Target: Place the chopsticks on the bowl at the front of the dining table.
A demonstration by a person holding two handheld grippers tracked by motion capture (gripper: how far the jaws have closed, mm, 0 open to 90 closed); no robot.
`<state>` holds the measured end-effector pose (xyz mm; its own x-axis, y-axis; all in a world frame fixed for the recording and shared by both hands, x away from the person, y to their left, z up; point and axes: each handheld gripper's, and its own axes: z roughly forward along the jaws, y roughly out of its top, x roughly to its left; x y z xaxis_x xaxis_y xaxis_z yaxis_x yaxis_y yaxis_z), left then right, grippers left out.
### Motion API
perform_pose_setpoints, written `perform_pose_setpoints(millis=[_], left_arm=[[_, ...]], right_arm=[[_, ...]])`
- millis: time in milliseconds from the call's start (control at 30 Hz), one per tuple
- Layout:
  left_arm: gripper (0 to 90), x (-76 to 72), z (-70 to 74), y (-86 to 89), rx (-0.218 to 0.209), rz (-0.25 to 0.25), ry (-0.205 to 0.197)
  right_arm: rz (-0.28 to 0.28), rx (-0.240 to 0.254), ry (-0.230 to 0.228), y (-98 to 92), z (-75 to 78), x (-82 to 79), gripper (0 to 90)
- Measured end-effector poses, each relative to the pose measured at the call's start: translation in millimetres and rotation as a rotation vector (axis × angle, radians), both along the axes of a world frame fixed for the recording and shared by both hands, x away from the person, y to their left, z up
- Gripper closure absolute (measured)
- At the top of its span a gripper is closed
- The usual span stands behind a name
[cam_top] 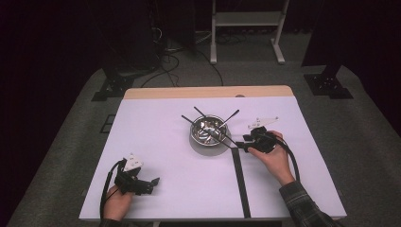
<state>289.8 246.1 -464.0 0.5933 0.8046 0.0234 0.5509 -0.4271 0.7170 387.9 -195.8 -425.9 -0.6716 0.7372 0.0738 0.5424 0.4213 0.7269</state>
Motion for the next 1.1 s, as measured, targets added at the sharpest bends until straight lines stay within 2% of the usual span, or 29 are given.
perform_pose_setpoints(millis=[633,1100], left_arm=[[0.0,0.1,0.1,0.2,0.002,-0.001,0.001],[0.0,0.1,0.1,0.2,0.002,-0.001,0.001]], right_arm=[[0.074,0.008,-0.012,15.8,5.0,-11.7,51.5],[0.140,0.003,-0.010,36.7,5.7,-20.9,51.5]])
